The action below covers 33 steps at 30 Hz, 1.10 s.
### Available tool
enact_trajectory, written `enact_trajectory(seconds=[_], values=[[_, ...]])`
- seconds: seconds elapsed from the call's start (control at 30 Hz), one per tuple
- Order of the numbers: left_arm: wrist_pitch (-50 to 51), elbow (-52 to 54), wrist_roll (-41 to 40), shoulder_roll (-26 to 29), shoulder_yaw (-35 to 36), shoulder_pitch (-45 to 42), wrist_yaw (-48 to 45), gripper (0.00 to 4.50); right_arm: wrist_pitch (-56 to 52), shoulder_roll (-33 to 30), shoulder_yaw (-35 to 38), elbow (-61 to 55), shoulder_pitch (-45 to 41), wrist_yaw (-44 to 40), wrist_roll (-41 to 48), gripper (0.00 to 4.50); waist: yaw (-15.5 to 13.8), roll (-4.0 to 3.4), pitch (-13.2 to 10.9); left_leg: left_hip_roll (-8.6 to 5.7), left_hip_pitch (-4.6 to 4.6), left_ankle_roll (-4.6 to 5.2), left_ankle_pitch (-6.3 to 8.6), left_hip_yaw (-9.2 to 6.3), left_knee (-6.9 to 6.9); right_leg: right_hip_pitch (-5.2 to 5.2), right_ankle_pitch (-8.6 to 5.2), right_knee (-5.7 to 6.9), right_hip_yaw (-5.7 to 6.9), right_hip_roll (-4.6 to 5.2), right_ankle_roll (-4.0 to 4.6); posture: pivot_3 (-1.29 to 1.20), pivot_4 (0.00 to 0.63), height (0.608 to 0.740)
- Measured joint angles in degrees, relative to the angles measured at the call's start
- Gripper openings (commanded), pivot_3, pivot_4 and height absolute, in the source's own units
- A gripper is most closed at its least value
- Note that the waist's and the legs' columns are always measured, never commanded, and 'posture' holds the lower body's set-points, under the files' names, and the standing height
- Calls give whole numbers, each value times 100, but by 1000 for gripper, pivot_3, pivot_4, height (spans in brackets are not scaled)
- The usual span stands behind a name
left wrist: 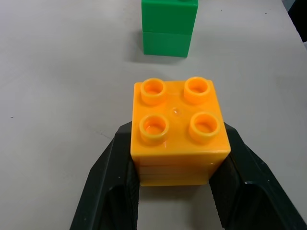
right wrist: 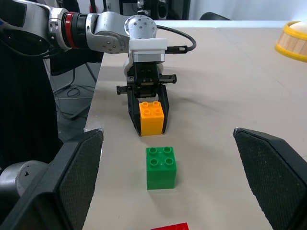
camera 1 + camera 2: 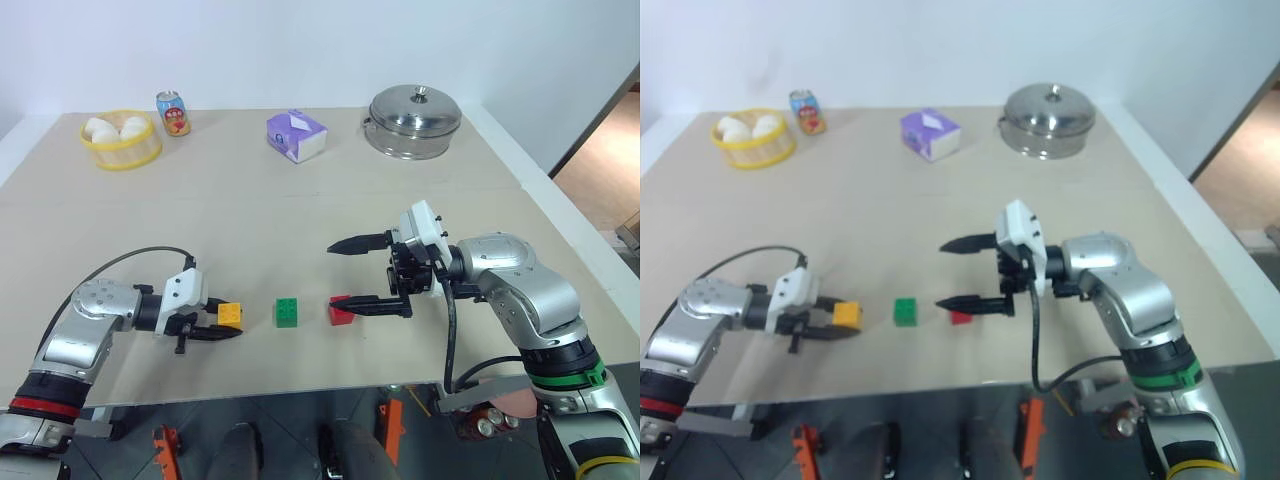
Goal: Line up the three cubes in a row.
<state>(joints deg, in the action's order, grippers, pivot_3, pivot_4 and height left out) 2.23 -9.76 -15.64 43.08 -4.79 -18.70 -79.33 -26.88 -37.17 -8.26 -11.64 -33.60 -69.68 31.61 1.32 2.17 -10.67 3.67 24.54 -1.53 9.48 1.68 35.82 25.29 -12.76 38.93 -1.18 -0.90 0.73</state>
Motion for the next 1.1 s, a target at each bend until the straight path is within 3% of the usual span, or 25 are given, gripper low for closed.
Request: enact_trajectory(seconds=[0.07,0.27,0.53,0.73,0.83,0.93,1.1], values=[[0,-26,-3,-4,-1,-9,0,2380,-2,0,0,-1,0,3,1,4500,0,0,0,0,-2,0,0,1,0,0,-1,0,0,0,5,0,150,740],[23,-70,11,-5,-2,-12,4,4411,-4,0,0,-4,5,3,5,4500,-2,0,0,-1,-2,0,0,4,1,-2,-1,0,-2,4,6,0,150,740],[301,120,-179,7,33,-24,9,4463,-41,0,3,-33,27,-8,82,4500,-1,0,0,-1,4,0,0,2,1,1,-1,0,1,3,6,0,150,740],[2038,1439,-1593,182,749,-73,325,4463,-343,61,390,-67,164,114,597,4500,1,5,-3,-4,4,-1,1,-1,-1,-1,3,0,0,4,-18,0,150,740],[2950,1718,-2290,-597,1716,-424,2244,4463,-352,563,969,21,309,928,739,4500,-2,11,-3,1,5,0,0,-14,8,-8,12,0,8,-1,-31,0,150,740],[2881,1848,-1911,-1048,2257,-377,3844,4463,-174,1001,1243,206,604,1941,446,4500,14,11,-1,-4,-22,0,0,0,-2,-24,15,0,-12,1,-36,0,150,740],[2250,2003,-1071,-1515,2198,657,4778,4463,341,1428,1345,515,1346,2891,-259,4500,12,12,-1,-8,-17,-2,1,25,-17,-8,13,-1,-36,5,-34,0,150,740]])
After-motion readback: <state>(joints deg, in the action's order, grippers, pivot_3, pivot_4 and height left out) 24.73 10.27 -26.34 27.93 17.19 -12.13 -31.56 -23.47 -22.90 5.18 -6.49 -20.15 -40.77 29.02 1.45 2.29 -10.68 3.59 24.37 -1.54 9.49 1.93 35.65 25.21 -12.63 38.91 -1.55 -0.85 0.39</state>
